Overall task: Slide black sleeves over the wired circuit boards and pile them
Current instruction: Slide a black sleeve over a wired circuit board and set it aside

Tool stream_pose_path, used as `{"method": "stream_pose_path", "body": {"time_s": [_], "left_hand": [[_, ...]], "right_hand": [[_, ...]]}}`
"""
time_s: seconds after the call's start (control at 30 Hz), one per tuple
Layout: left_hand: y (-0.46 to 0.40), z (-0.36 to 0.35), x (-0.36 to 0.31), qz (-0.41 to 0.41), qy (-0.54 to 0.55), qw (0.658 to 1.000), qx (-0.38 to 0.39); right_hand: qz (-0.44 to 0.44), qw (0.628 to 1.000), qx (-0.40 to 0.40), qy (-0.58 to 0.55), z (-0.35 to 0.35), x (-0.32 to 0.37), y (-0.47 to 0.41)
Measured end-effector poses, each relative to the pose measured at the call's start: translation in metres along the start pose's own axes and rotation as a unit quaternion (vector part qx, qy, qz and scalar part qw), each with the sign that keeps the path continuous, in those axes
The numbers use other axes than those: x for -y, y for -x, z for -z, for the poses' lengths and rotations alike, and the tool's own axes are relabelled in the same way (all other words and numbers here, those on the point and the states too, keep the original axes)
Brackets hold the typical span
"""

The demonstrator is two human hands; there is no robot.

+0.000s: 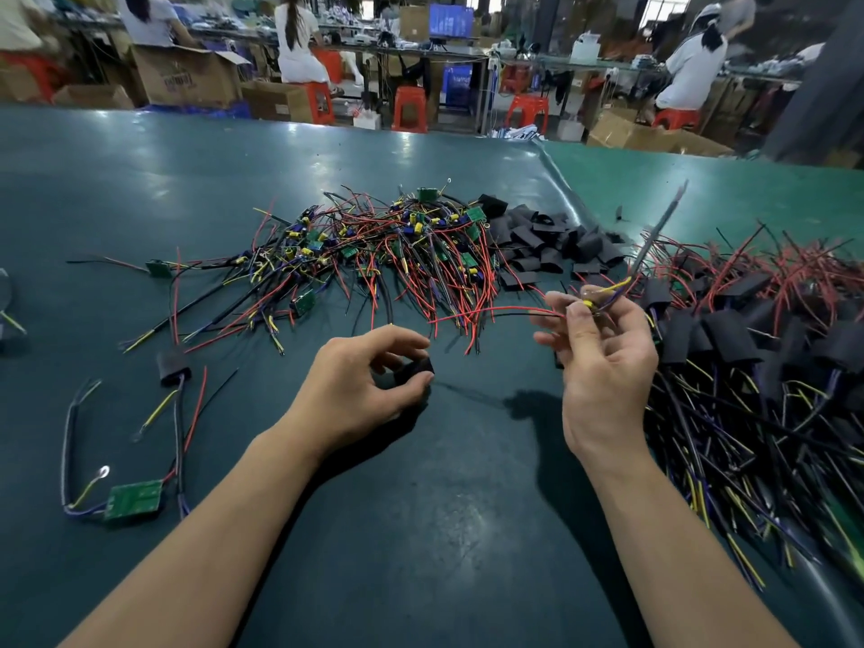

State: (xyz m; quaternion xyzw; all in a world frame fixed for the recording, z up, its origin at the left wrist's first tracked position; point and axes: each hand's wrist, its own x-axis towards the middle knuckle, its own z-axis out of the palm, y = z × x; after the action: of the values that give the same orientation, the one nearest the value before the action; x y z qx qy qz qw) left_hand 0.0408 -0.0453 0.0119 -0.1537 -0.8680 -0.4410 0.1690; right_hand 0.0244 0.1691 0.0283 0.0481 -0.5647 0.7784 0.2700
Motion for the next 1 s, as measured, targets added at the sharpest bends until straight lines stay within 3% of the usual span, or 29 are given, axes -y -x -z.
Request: {"method": "stream_pose_path", "body": {"time_s": [0.27,0.73,1.0], "left_hand": [[-0.001,-0.002,0.006,-0.009,0.076,0.996,-0.036],[-0.003,-0.004,0.009,0.028,0.089,0.995,-0.032],[-0.004,-0.006,0.011,0.017,0.088,0.992,-0.084]], "right_hand": [[-0.026,0.998,-0.004,-0.051,0.0,0.0,-0.001],[-0.078,0.99,-0.002,-0.12,-0.005,0.002,0.003],[-0.081,0.993,0.032,-0.074,-0.007,-0.004,0.006]]}}
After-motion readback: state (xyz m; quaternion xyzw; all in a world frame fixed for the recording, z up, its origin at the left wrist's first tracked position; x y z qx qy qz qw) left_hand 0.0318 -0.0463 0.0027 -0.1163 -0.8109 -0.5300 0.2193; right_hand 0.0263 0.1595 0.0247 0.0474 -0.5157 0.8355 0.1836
